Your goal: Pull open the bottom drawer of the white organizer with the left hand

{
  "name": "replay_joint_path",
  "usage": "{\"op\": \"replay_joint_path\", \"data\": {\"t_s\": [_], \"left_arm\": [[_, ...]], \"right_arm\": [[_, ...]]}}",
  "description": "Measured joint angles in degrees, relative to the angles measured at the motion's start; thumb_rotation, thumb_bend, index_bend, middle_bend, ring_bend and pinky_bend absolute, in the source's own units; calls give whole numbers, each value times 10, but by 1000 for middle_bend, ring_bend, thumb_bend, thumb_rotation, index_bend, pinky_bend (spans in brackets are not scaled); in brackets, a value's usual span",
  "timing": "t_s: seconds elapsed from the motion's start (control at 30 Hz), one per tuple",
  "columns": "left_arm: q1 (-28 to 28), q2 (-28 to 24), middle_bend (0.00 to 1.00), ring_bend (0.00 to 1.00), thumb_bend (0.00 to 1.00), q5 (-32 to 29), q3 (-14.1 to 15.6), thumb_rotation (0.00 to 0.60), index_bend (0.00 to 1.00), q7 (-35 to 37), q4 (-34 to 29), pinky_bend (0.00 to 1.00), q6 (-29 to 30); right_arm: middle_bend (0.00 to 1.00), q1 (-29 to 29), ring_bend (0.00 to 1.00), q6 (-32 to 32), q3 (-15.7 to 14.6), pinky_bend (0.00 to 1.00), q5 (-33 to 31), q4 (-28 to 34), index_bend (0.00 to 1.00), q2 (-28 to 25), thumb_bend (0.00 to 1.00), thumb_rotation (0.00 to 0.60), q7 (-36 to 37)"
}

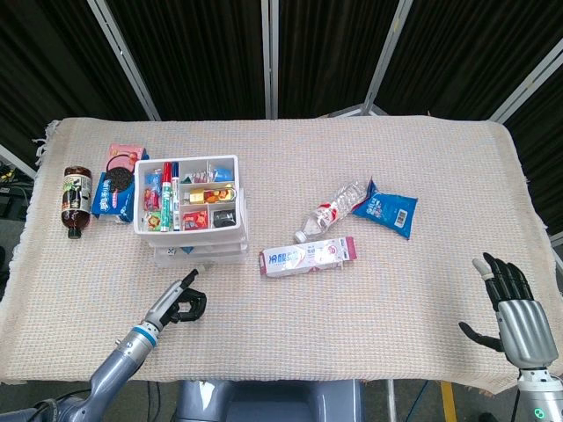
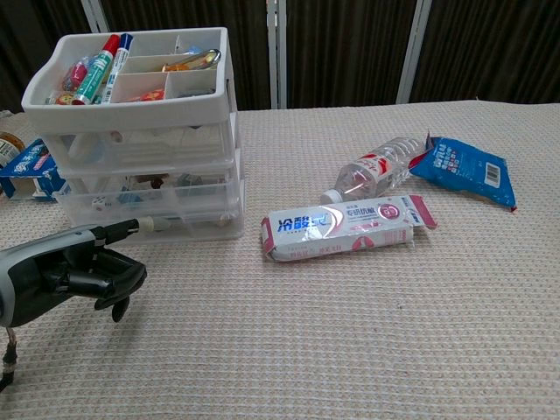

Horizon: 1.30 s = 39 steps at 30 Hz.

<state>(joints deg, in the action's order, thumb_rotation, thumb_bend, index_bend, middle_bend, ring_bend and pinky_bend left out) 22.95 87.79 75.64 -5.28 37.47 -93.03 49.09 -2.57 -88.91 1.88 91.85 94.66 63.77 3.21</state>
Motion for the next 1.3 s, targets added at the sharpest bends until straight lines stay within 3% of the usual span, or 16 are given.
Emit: {"op": "replay_joint_path", "data": {"t_s": [0.27,0.4,0.63,0.9,1.07,1.3], "left_arm": [[-27,-8,777,792,650,39,24,600,68,-2,0,621,61],[-43,-12,808,811,648,62,38,600,76,-54,1,630,101],[-76,-26,892,877,649,96,57,600,194,-257,-18,699,190],[-104,-66,895,879,648,115,59,600,149,-468,-102,701,270],[-101,-82,895,879,649,77,38,600,119,-550,-138,701,272],[-71,-90,895,879,649,-20,3,600,131,-627,-157,701,229]], "right_arm": [[0,0,0,1,-2,0,3,1,0,1,54,600,-7],[0,0,0,1,-3,0,3,3,0,2,55,600,-9],[0,2,0,-2,-5,0,8,6,0,3,55,600,-16],[0,2,0,-1,-6,0,10,7,0,4,55,600,-19],[0,2,0,0,-7,0,9,7,0,4,55,600,-19],[0,0,0,4,-7,0,8,5,0,5,55,600,-20]]}}
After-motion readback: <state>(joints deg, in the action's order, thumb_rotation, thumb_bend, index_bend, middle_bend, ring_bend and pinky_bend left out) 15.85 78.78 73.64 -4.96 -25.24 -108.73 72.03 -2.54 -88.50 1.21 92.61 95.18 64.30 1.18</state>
